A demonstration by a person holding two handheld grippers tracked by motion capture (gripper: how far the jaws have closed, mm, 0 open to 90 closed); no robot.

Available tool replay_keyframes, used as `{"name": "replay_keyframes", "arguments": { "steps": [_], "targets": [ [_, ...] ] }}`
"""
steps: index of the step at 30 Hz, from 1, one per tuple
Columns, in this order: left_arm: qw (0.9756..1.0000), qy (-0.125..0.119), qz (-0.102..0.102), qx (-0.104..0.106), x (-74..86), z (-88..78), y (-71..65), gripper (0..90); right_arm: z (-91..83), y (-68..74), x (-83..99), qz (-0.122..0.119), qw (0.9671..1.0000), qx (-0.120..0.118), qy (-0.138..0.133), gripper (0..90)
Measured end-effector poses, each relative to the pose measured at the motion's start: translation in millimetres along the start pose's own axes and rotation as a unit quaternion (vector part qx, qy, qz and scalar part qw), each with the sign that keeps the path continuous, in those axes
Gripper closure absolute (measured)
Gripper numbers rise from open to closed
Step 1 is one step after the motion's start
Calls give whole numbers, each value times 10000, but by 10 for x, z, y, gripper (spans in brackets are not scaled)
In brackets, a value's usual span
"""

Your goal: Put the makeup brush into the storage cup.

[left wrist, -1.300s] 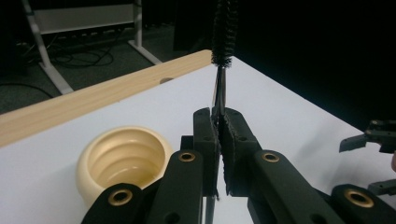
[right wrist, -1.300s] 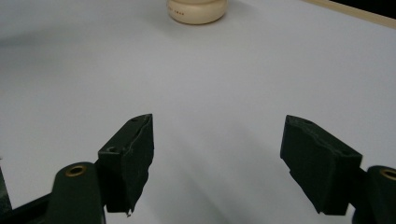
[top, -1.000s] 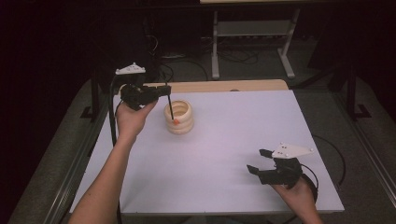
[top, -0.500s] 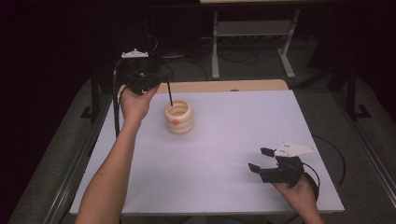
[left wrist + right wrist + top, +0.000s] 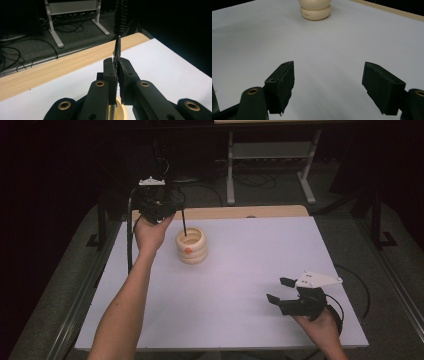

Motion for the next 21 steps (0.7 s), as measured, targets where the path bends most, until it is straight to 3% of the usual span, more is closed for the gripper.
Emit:
{"name": "replay_keyframes", "arguments": {
  "steps": [12, 21],
  "targets": [
    [9999, 13, -36, -94, 62, -6, 60, 853, 27, 8, 5, -52, 10000, 5, 32, 243],
    [9998, 124, -11, -124, 135, 78, 49, 853, 19, 1, 3, -43, 10000, 0, 13, 244]
  ]
}}
Point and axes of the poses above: each handheld gripper's, and its own axes: z roughly forward along the jaws, x roughly out of its underside, y roughly to its left, the point moved 10 cm from there along z, roughly forward along the jaws, and after that the axes turned 7 degrees about x, right-handed, at the moved point
